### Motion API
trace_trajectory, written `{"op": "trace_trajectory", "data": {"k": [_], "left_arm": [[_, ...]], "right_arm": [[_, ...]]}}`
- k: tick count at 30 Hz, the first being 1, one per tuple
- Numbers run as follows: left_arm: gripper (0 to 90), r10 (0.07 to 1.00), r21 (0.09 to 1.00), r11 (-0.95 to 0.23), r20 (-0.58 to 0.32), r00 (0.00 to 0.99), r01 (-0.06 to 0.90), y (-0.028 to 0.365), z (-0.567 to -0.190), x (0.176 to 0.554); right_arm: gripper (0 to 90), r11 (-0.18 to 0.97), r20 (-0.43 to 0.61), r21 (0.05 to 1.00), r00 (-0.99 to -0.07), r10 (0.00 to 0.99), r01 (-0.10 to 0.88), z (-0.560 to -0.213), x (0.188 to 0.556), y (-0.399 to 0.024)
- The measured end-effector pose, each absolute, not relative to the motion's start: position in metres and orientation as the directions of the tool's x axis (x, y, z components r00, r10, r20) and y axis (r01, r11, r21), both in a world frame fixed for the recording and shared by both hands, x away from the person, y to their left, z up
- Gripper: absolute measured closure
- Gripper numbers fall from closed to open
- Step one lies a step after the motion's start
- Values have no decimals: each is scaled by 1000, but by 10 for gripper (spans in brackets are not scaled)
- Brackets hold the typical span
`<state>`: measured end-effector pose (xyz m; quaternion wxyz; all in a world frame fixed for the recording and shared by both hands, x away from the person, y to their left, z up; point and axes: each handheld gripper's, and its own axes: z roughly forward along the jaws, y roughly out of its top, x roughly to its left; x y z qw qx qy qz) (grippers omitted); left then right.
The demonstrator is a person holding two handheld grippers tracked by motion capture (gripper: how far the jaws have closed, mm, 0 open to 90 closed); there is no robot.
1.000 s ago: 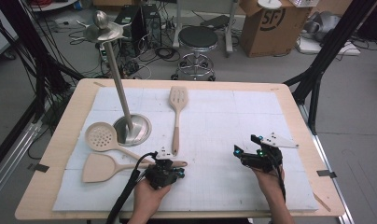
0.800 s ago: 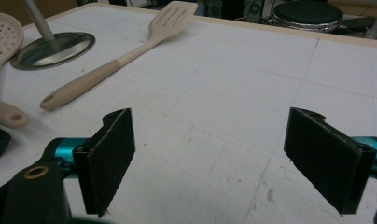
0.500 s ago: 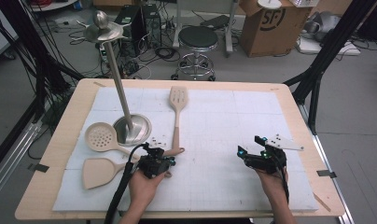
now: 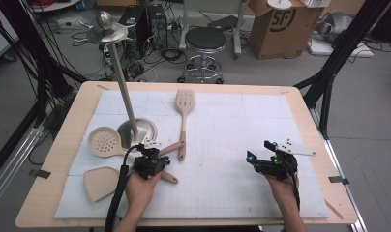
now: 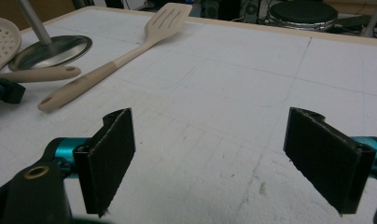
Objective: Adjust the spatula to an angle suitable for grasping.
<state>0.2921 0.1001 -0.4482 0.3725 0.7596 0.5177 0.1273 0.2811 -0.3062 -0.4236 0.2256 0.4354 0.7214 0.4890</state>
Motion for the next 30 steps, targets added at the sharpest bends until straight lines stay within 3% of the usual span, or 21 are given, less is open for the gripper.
{"op": "trace_trajectory", "data": {"k": [10, 20, 22, 23, 30], "left_arm": [[899, 898, 706, -114, -227, 376, 699, 126, -444, 294], [896, 873, 722, -86, -277, 402, 686, 162, -425, 276], [844, 872, 729, -80, -279, 402, 680, 174, -419, 273], [759, 868, 729, -75, -289, 405, 680, 179, -417, 273], [617, 861, 712, -108, -281, 423, 694, 201, -416, 275]], "right_arm": [[158, 150, 96, 901, -525, 846, 406, -424, 281, -305], [158, 156, 89, 900, -522, 848, 408, -424, 281, -306], [158, 150, 96, 900, -522, 848, 410, -424, 280, -306], [158, 150, 95, 901, -523, 847, 407, -423, 280, -306], [159, 156, 94, 898, -526, 845, 412, -425, 281, -303]]}}
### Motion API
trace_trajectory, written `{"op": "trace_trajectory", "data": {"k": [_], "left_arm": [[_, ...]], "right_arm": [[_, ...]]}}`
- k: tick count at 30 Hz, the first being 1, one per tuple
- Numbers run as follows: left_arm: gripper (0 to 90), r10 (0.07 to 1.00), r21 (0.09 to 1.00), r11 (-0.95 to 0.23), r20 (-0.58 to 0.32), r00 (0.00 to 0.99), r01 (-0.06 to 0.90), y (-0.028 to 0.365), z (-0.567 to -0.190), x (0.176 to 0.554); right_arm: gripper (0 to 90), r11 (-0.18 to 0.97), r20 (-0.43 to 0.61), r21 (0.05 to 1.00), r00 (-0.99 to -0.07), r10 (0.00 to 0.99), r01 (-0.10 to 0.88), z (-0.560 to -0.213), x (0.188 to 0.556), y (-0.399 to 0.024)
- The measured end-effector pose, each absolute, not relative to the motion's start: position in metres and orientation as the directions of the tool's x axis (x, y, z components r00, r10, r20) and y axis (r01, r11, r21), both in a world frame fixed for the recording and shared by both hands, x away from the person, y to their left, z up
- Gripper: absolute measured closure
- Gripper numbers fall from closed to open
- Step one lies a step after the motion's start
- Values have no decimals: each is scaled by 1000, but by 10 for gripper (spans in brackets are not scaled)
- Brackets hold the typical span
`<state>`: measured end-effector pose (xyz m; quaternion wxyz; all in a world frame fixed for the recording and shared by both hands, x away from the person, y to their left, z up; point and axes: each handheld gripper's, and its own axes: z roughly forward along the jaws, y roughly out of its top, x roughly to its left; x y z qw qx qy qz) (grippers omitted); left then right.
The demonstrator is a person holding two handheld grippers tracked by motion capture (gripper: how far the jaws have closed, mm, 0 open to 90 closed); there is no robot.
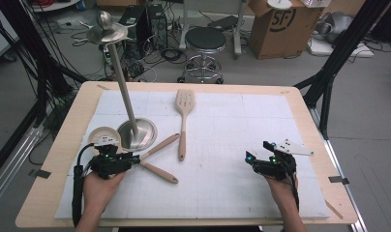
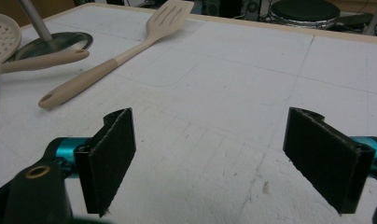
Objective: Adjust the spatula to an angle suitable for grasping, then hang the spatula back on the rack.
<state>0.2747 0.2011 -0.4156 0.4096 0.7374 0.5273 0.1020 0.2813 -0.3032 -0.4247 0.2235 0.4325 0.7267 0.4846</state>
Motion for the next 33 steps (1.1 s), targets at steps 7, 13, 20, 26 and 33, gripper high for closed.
{"op": "trace_trajectory", "data": {"k": [7, 13, 20, 26, 33], "left_arm": [[544, 867, 694, -128, -269, 420, 709, 211, -422, 273], [545, 870, 680, -145, -258, 419, 719, 212, -426, 274], [544, 868, 678, -156, -253, 427, 718, 213, -424, 274], [550, 863, 654, -188, -246, 442, 732, 211, -432, 272], [566, 879, 616, -272, -154, 452, 739, 199, -442, 276]], "right_arm": [[159, 159, 96, 894, -526, 845, 419, -426, 282, -303], [159, 158, 97, 894, -524, 846, 420, -426, 281, -303], [159, 148, 99, 898, -517, 850, 415, -426, 279, -308], [159, 150, 101, 895, -517, 850, 421, -426, 279, -307], [159, 161, 93, 893, -522, 848, 421, -427, 280, -305]]}}
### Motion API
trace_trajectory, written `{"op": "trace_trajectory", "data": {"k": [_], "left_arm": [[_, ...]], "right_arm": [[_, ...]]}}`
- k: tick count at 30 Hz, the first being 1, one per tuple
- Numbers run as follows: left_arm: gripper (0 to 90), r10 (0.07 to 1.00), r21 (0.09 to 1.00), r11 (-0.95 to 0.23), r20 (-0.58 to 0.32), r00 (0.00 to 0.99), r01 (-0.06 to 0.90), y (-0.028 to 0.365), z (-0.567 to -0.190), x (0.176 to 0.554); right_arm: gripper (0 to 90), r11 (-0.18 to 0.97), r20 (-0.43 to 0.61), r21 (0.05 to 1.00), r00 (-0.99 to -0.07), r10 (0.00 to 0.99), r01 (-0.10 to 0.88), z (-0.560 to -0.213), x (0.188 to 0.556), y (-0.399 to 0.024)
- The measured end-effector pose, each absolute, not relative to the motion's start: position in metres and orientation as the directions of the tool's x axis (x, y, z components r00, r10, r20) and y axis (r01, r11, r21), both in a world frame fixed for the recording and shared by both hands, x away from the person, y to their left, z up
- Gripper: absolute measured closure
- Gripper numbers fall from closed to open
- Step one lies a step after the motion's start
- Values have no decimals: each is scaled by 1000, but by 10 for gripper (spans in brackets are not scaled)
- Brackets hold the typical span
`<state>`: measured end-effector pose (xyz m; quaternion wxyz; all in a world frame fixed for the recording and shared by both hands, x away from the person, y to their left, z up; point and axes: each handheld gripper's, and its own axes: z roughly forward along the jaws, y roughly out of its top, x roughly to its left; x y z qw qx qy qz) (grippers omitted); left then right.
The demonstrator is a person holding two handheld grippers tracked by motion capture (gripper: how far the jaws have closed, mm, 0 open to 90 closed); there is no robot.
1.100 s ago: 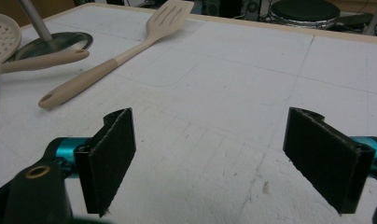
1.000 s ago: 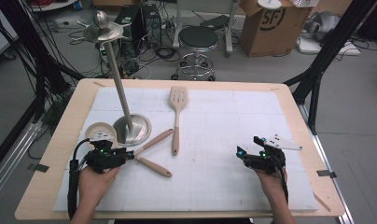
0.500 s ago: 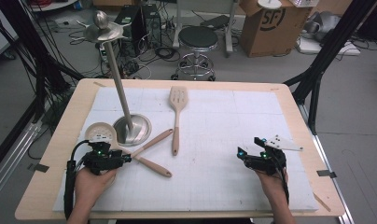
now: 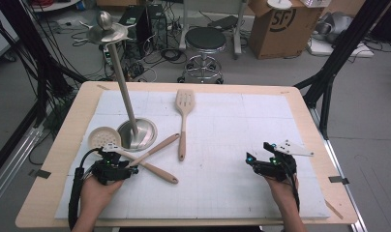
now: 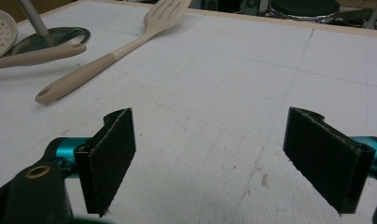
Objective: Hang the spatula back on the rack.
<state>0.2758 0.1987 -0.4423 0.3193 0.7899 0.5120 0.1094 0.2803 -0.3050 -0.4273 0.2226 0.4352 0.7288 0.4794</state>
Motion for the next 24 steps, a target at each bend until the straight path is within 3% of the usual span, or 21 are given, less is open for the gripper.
{"op": "trace_trajectory", "data": {"k": [5, 9, 12, 15, 24], "left_arm": [[617, 895, 617, -311, -66, 442, 723, 188, -443, 277], [665, 892, 626, -307, -72, 445, 717, 190, -443, 277], [748, 894, 640, -271, -111, 435, 719, 196, -445, 277], [774, 895, 641, -235, -151, 420, 731, 201, -445, 276], [778, 866, 704, -167, -230, 444, 690, 207, -433, 266]], "right_arm": [[159, 161, 94, 893, -522, 848, 421, -427, 280, -305], [159, 157, 94, 895, -520, 849, 418, -427, 280, -306], [159, 155, 96, 894, -519, 849, 420, -427, 280, -307], [162, 155, 97, 893, -519, 849, 422, -427, 280, -307], [163, 162, 94, 890, -520, 849, 426, -427, 280, -306]]}}
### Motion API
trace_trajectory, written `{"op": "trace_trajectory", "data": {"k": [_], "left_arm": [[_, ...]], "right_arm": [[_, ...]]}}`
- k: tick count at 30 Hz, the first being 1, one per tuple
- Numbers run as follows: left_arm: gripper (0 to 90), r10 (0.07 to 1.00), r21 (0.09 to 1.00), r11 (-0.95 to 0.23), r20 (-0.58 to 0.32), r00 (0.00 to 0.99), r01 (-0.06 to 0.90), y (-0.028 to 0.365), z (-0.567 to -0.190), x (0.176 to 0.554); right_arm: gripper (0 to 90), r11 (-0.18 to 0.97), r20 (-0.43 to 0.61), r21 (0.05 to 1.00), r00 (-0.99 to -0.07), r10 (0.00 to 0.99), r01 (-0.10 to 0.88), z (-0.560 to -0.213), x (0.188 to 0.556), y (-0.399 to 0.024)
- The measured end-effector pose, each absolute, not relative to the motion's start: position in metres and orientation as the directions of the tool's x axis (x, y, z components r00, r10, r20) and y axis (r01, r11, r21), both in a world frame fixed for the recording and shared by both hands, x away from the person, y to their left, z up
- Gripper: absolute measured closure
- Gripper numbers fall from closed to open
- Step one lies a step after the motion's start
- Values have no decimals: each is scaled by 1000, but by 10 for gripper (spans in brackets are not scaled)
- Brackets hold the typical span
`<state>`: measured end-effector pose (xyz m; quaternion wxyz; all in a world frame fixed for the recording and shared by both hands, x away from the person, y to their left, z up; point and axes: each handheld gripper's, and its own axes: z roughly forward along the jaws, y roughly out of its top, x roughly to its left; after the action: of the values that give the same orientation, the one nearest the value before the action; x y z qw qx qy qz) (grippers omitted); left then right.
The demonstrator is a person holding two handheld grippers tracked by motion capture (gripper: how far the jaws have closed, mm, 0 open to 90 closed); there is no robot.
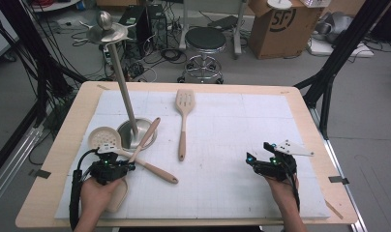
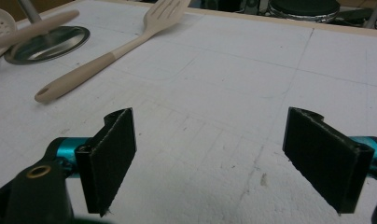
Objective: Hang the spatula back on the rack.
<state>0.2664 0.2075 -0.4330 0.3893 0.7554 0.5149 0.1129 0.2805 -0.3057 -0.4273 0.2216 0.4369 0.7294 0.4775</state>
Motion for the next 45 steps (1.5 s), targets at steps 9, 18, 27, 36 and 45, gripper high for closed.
{"op": "trace_trajectory", "data": {"k": [9, 18, 27, 36, 45], "left_arm": [[777, 830, 835, -56, -266, 491, 547, 215, -405, 243], [777, 818, 872, 11, -289, 497, 490, 222, -395, 229], [777, 830, 907, 93, -299, 472, 410, 243, -380, 201], [777, 834, 929, 170, -314, 454, 330, 260, -361, 192], [777, 835, 945, 210, -307, 457, 251, 269, -338, 194]], "right_arm": [[163, 168, 91, 889, -526, 846, 425, -428, 281, -305], [163, 162, 94, 890, -521, 848, 425, -427, 280, -305], [172, 165, 89, 893, -524, 847, 418, -427, 281, -305], [171, 163, 96, 890, -526, 845, 425, -428, 281, -302], [171, 165, 97, 889, -527, 844, 428, -428, 282, -302]]}}
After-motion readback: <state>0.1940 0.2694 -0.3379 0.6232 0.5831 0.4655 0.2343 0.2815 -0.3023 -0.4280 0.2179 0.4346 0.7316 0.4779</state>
